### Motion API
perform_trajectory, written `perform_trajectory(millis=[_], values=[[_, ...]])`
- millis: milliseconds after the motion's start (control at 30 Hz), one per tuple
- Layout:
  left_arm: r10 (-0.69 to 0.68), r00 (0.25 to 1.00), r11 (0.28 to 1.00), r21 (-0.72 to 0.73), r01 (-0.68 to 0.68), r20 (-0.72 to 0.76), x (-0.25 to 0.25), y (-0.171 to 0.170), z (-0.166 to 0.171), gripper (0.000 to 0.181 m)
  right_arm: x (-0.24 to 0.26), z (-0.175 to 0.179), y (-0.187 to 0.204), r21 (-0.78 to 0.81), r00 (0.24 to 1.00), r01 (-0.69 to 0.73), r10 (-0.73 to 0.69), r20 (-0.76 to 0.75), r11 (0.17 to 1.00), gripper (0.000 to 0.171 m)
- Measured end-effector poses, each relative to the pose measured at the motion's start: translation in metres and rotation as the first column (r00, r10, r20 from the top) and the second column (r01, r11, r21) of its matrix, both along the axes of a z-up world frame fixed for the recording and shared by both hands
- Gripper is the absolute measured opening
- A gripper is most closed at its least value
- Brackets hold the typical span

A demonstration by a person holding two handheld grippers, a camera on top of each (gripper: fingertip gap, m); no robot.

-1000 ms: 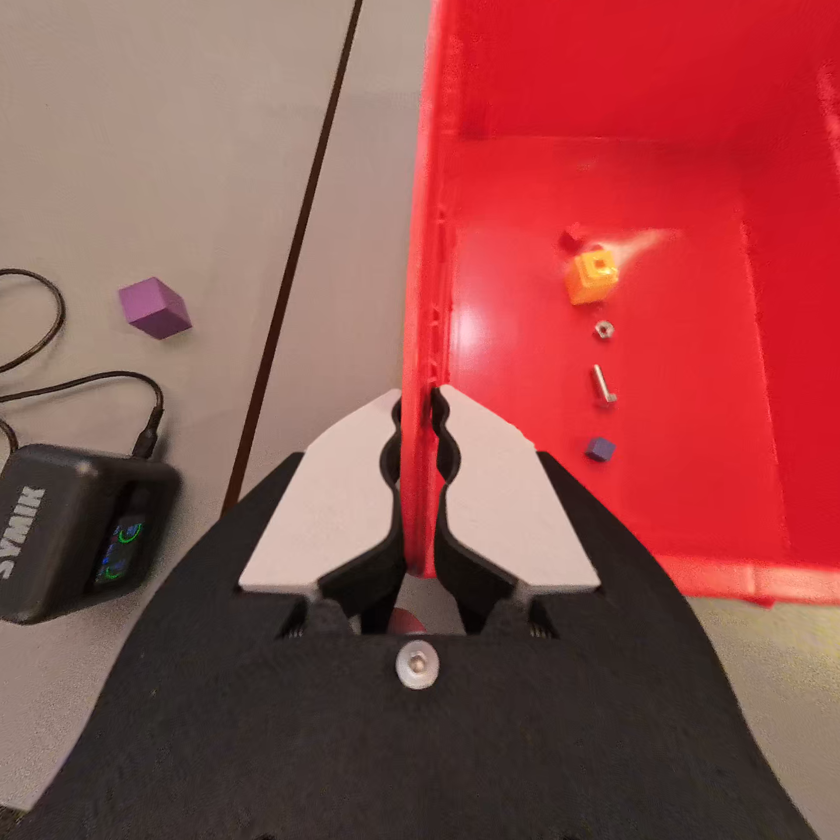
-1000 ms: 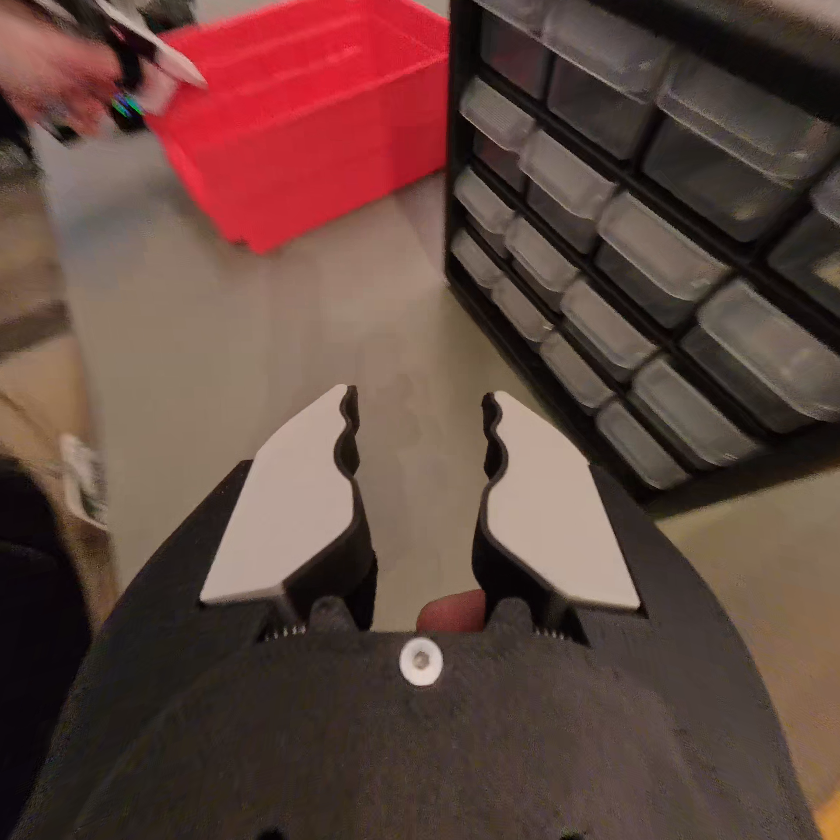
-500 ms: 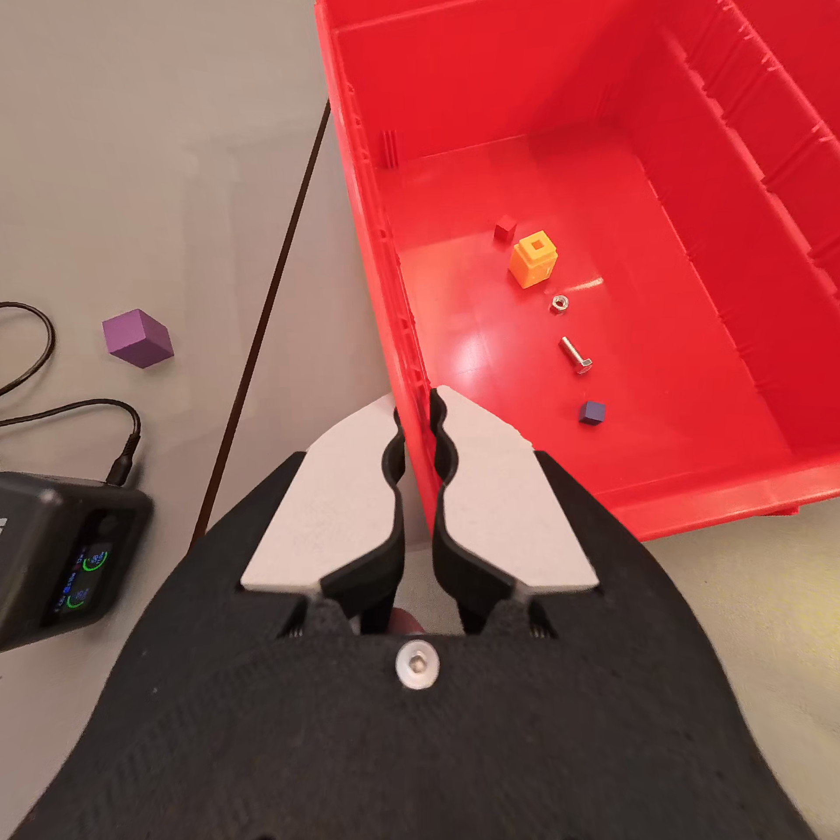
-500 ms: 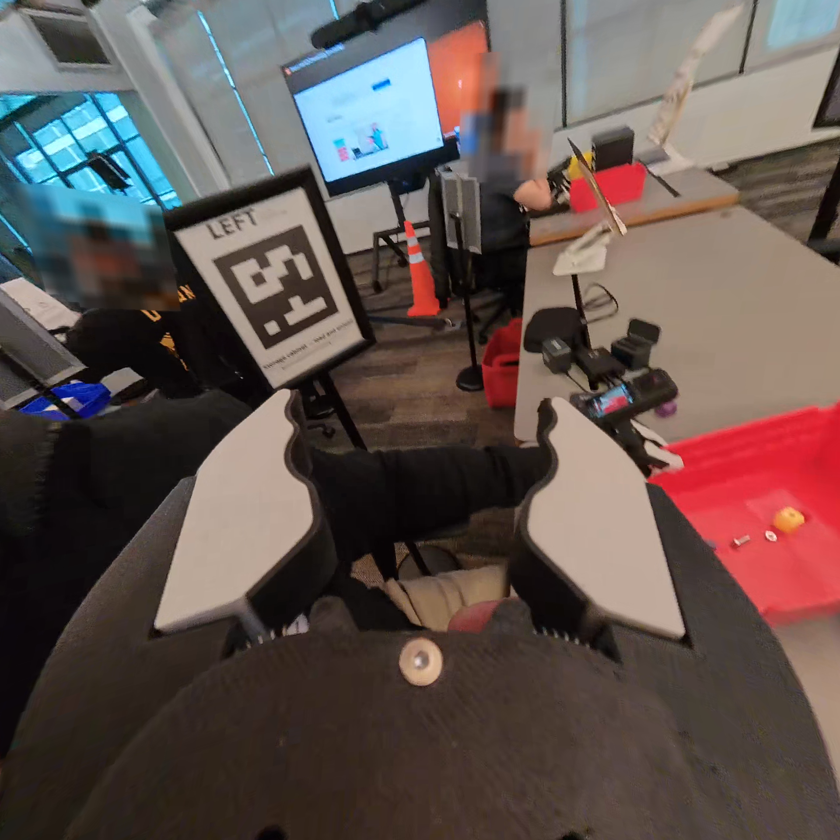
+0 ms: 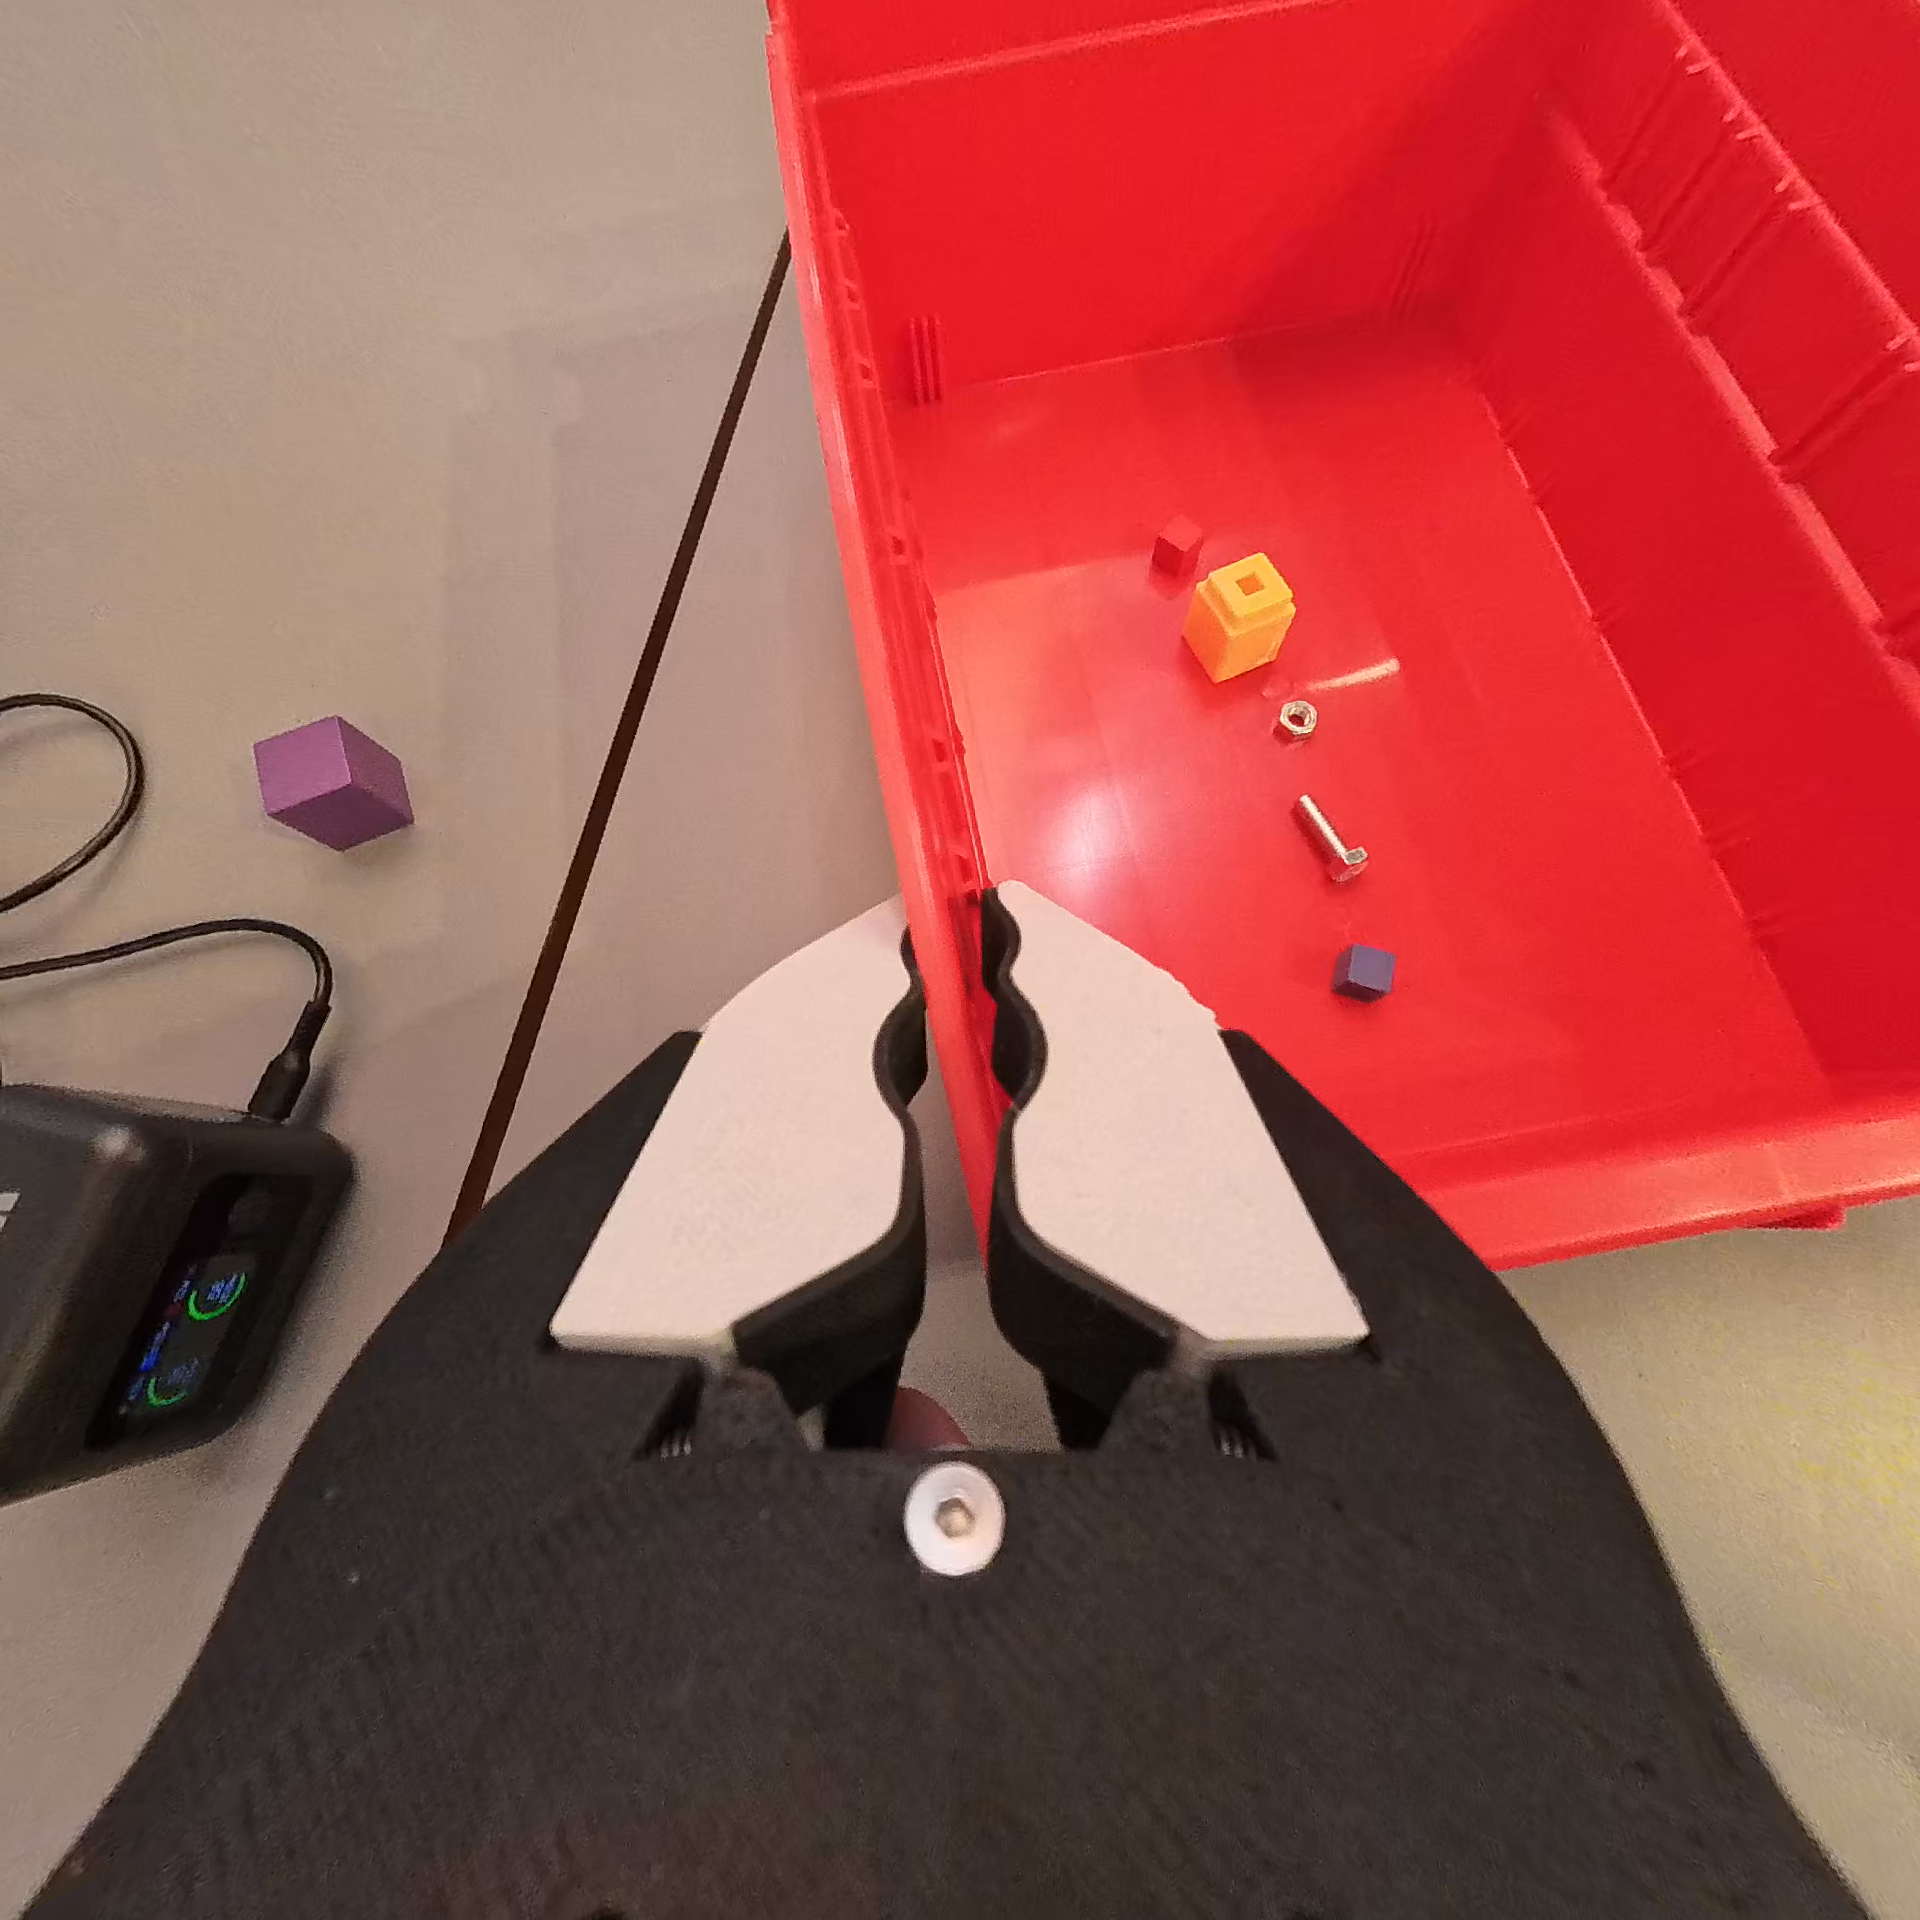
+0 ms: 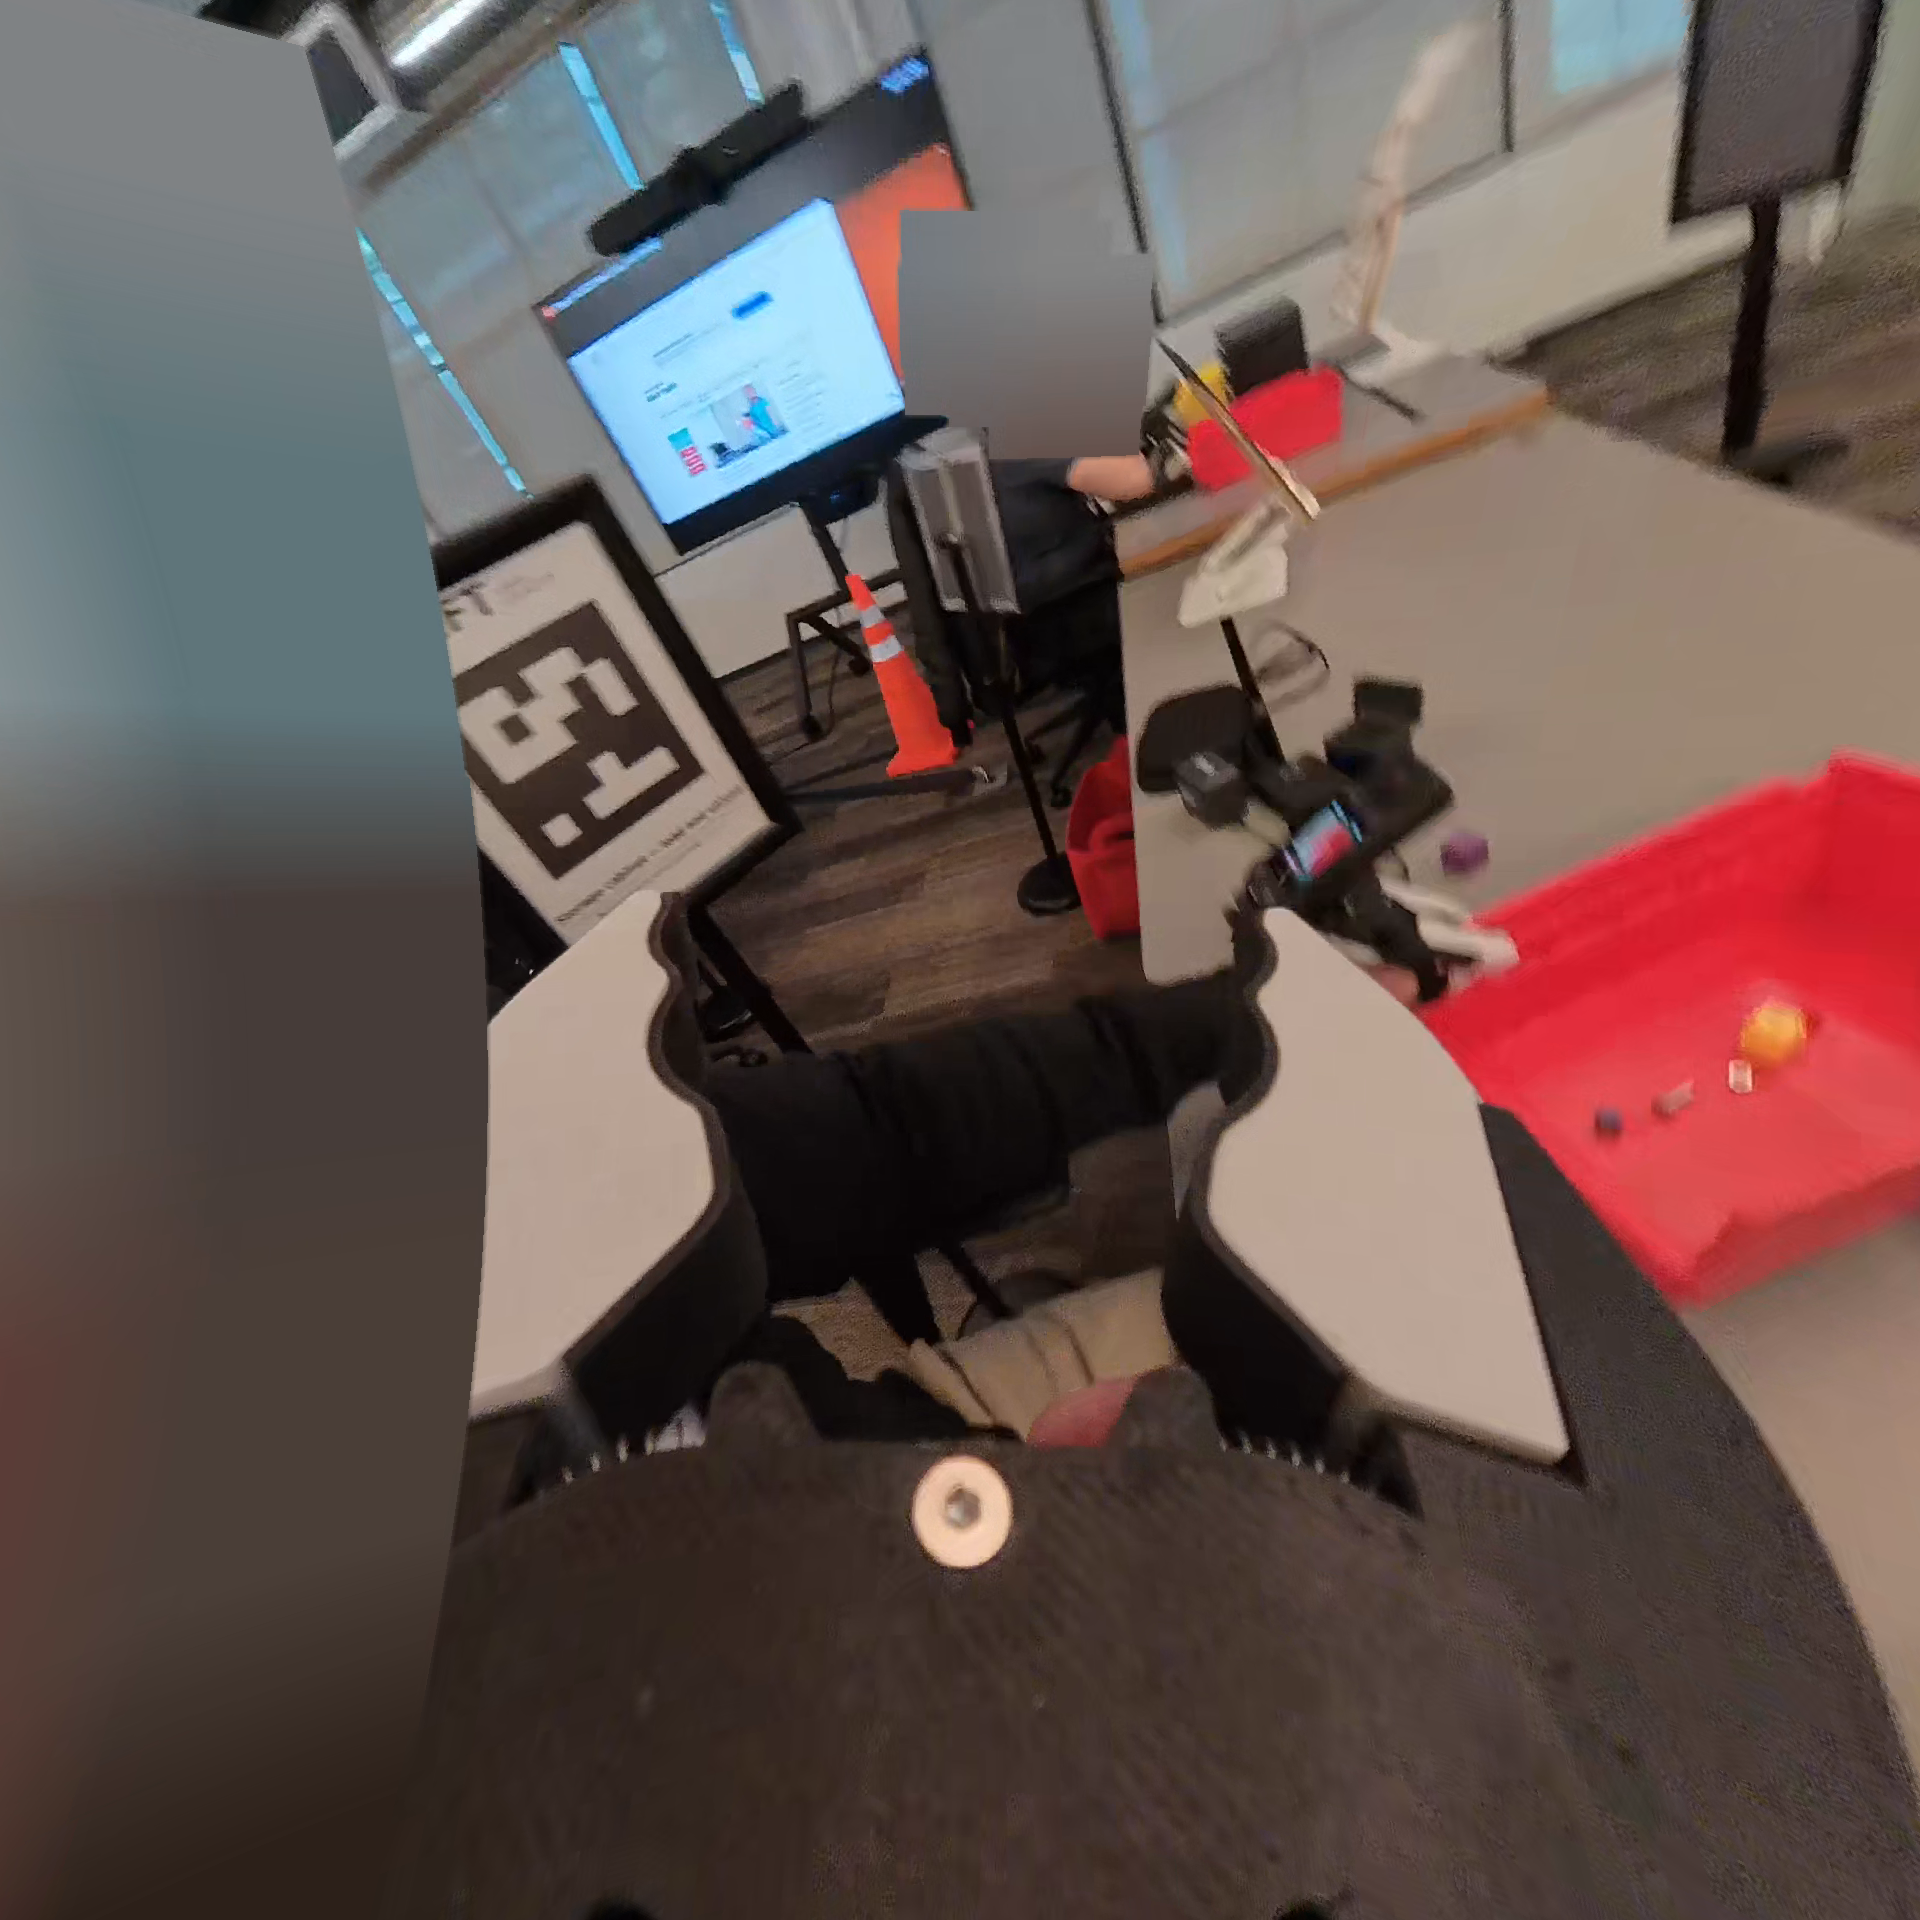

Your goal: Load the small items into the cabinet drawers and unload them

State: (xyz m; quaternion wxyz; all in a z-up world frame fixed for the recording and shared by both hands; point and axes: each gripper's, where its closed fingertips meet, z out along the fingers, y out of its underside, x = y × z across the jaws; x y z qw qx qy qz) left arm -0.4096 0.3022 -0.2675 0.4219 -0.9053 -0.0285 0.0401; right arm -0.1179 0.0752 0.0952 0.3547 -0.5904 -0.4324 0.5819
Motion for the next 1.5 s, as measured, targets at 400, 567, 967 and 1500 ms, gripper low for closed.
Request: perform_trajectory(millis=[400, 567, 967, 1500], values=[[-0.106, 0.994, 0.993, 0.056, 0.104, 0.028, 0.002, 0.037, -0.001, 0.005, 0.092, -0.246, 0.103, -0.197, 0.887, 0.446, -0.402, 0.229, 0.873, 0.080], [-0.229, 0.972, 0.971, 0.084, 0.224, 0.051, 0.006, 0.059, 0.000, 0.005, 0.137, -0.327, 0.124, 0.137, 0.691, 0.600, -0.597, 0.409, 0.788, 0.074], [-0.260, 0.957, 0.960, 0.137, 0.243, 0.128, 0.025, 0.062, 0.003, 0.021, 0.189, -0.356, 0.139, 0.298, 0.550, 0.626, -0.679, 0.487, 0.721, 0.074], [-0.454, 0.868, 0.802, 0.331, 0.497, -0.203, 0.156, 0.031, 0.102, 0.060, 0.242, -0.336, 0.175, 0.534, 0.361, 0.659, -0.846, 0.394, 0.530, 0.081]])
